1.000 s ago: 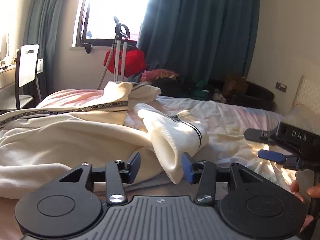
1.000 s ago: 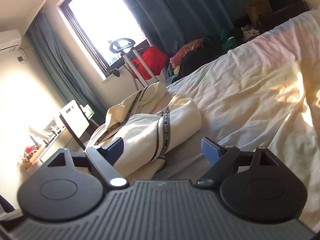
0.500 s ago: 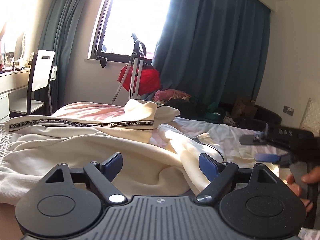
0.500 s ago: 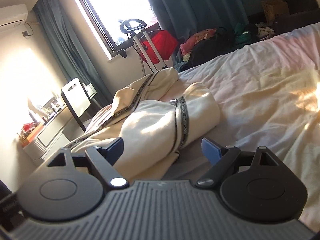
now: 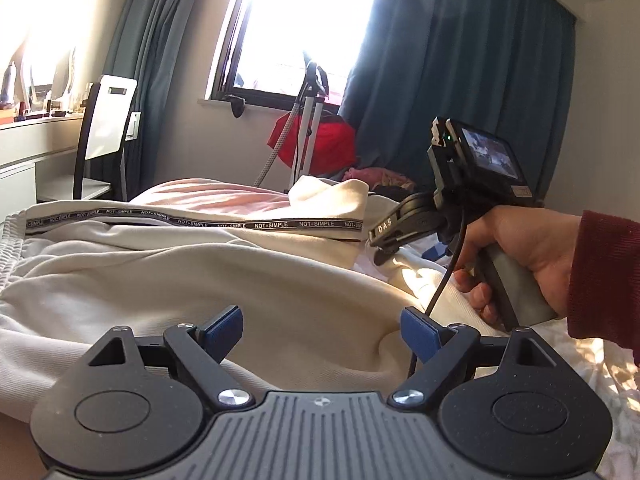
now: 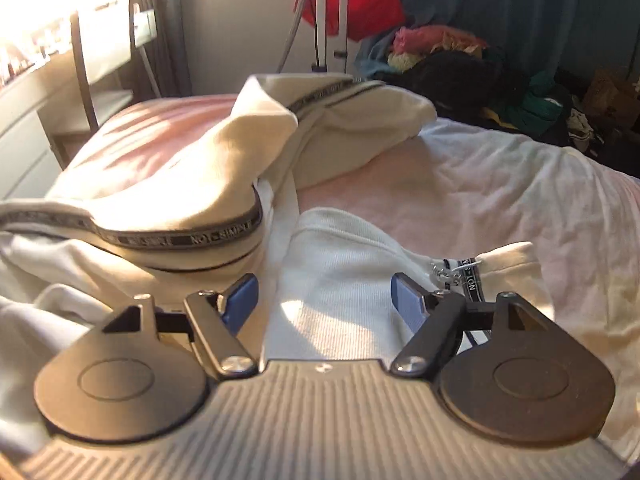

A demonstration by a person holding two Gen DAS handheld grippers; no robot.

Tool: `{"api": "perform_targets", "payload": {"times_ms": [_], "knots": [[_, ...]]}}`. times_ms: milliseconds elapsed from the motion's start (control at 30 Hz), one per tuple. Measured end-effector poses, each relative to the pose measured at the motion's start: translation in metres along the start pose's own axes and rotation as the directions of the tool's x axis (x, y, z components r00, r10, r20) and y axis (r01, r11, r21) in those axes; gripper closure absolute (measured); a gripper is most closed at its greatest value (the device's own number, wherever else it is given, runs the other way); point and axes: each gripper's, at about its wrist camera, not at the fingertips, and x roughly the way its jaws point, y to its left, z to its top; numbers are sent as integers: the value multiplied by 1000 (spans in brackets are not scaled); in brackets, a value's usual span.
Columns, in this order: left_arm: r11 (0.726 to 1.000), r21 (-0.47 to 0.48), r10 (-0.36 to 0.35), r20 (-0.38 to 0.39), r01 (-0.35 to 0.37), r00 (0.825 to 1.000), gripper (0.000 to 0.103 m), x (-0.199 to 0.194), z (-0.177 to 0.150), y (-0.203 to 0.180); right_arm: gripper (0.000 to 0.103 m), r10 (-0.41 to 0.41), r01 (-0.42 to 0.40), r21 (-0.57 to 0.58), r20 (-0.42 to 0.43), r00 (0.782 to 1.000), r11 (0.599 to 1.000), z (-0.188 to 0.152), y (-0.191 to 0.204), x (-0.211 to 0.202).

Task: Fold clothes

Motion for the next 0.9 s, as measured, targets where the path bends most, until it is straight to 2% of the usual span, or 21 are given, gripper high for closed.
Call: {"api": "perform_targets", "payload": {"times_ms": [67, 133, 167, 233, 300, 367, 467, 533, 633, 700, 833, 900], "knots": [[1000, 13, -17, -18, 17, 1000, 15, 6, -6, -9, 60, -36, 36, -1, -28, 999, 999, -2, -7, 11], [999, 9, -47, -28, 47, 999, 16, 10, -14, -20, 75, -50, 50, 16, -34, 998, 999, -3, -15, 14], [998, 11, -65, -23, 65, 998, 17, 10, -17, -25, 79, -52, 52, 28, -26, 998, 998, -3, -20, 13], [993, 57, -105, 16, 104, 994, 17, 6, -25, -36, 85, -69, 68, 61, 6, 998, 996, -3, -32, 4], [984, 161, -85, 53, 76, 995, 16, 2, -33, -50, 89, -88, 84, 96, 40, 995, 992, -2, -45, -7], [977, 203, -79, 52, 67, 996, 15, 3, -38, -56, 94, -118, 106, 136, 79, 990, 985, -1, -61, -20], [985, 135, -104, -7, 104, 995, 15, 11, -39, -52, 94, -200, 168, 208, 143, 969, 964, 1, -98, -46], [989, 88, -120, -7, 120, 993, 15, 13, -38, -45, 95, -271, 227, 243, 163, 949, 943, -5, -130, -63], [994, 74, -75, 9, 75, 997, 15, 17, -33, -37, 95, -346, 271, 370, 153, 926, 889, -24, -197, -88], [997, 46, -61, 6, 61, 998, 15, 19, -30, -31, 95, -364, 258, 487, 134, 922, 835, -46, -240, -106], [999, -3, -46, 3, 46, 999, 15, 15, -26, -24, 95, -344, 168, 689, 125, 931, 705, -119, -305, -130], [999, -21, -39, 2, 39, 999, 15, 13, -24, -21, 95, -330, 159, 732, 95, 939, 663, -154, -319, -131]]}}
